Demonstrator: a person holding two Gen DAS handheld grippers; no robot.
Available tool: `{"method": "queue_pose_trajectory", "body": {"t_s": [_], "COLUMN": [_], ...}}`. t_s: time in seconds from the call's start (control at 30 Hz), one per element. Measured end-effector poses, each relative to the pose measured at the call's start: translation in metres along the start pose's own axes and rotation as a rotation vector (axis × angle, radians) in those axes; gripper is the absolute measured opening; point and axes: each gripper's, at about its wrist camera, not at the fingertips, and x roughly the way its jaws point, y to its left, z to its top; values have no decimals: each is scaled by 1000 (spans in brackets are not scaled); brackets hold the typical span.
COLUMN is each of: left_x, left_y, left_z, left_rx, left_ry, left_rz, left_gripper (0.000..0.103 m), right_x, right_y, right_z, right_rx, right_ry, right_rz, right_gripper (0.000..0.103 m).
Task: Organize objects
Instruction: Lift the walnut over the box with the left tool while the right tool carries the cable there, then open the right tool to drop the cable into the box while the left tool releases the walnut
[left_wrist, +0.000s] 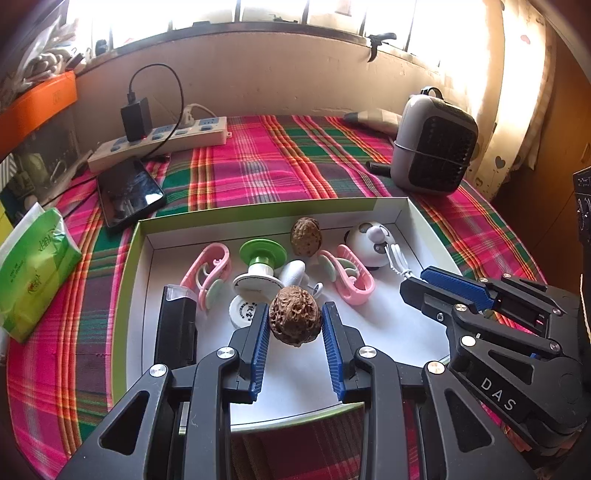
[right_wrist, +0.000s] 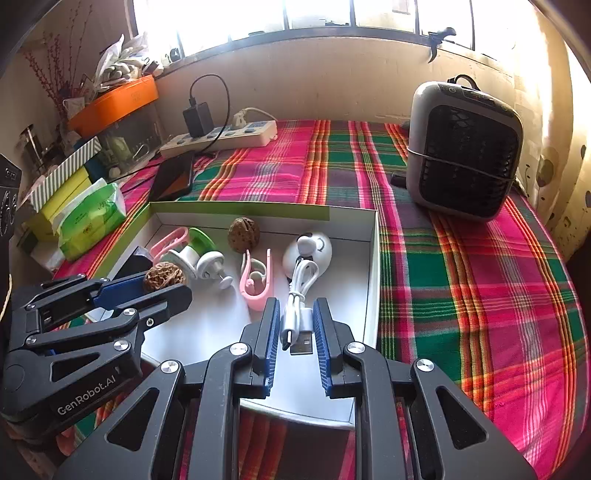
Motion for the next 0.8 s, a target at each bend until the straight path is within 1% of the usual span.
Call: {"method": "queue_pose_trajectory", "body": {"t_s": [0.33, 0.53, 0.8], "left_x": [2, 9, 15], "left_y": [-7, -14, -10], "left_z": [0, -4, -4], "left_rx": [24, 46, 31], "left_ry": [-3, 20, 33], "left_rz": [-9, -12, -10], "left_gripper": [26, 26, 27], "right_x": [8, 11, 13], "right_y": [-1, -1, 1], "right_z": [1, 0, -1], "right_rx": [-19, -22, -35], "right_ry": [15, 21, 24], "right_rz": [-7, 0, -3], "right_gripper": [20, 20, 20]}}
